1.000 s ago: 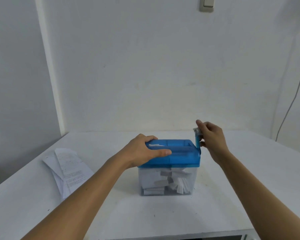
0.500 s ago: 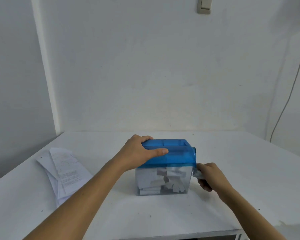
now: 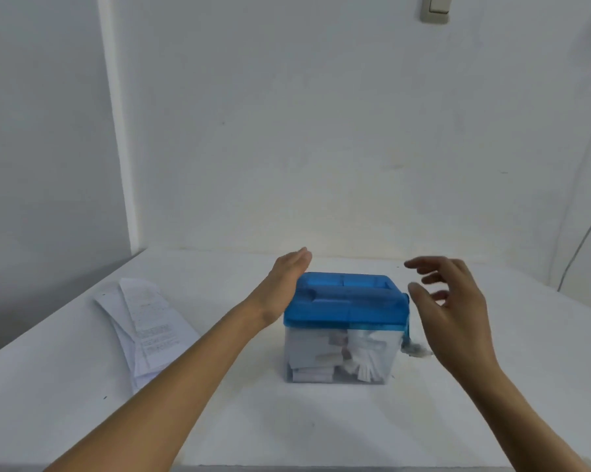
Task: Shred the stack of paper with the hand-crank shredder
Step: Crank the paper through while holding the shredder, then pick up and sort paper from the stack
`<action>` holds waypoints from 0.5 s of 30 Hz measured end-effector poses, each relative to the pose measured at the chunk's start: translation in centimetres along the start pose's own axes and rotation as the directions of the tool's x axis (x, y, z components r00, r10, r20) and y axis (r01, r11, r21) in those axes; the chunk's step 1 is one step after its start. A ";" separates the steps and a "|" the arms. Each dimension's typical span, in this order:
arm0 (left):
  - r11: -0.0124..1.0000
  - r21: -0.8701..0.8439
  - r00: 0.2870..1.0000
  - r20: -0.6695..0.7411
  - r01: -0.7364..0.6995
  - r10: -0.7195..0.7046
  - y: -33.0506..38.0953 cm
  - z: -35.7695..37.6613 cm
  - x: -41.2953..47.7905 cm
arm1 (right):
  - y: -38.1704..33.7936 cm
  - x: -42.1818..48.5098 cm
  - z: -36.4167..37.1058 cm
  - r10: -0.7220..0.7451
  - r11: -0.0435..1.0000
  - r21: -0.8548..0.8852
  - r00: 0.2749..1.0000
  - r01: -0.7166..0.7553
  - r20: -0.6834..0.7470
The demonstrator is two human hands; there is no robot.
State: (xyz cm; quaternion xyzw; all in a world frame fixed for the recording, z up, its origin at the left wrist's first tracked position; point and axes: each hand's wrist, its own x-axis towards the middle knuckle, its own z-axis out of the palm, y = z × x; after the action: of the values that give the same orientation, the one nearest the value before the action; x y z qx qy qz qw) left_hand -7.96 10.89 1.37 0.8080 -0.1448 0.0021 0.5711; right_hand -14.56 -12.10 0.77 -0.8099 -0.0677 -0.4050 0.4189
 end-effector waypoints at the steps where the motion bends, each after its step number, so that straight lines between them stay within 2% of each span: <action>1: 0.998 -0.060 0.998 -0.055 -0.025 0.021 -0.2 -0.1 -0.3 | -1.3 -0.1 0.4 -0.066 0.998 0.011 0.998 0.066 0.019; 4: 0.989 -0.092 0.953 -0.291 -0.113 0.082 -1.8 -1.3 -1.2 | -4.9 -1.2 2.2 -0.211 0.976 0.087 0.970 0.202 0.123; 9: 0.987 0.049 0.822 -0.547 -0.155 0.156 -6.6 -7.0 -3.9 | -8.7 -4.0 7.3 -0.273 0.954 0.223 0.889 0.200 0.367; 12: 0.992 0.118 0.759 -0.641 -0.050 0.115 -9.8 -11.0 -6.2 | -9.8 -5.5 11.3 -0.247 0.964 0.223 0.809 0.147 0.534; 15: 0.975 0.187 0.727 -0.686 0.120 0.042 -12.9 -13.8 -8.1 | -9.9 -6.3 15.9 -0.153 0.988 0.132 0.723 0.087 0.674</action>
State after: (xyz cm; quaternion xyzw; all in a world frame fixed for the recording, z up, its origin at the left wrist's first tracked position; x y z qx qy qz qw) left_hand -10.45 29.45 -7.10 0.8103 0.0944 0.3041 0.4920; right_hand -13.68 7.36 -2.68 -0.8758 -0.2870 -0.1026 0.3742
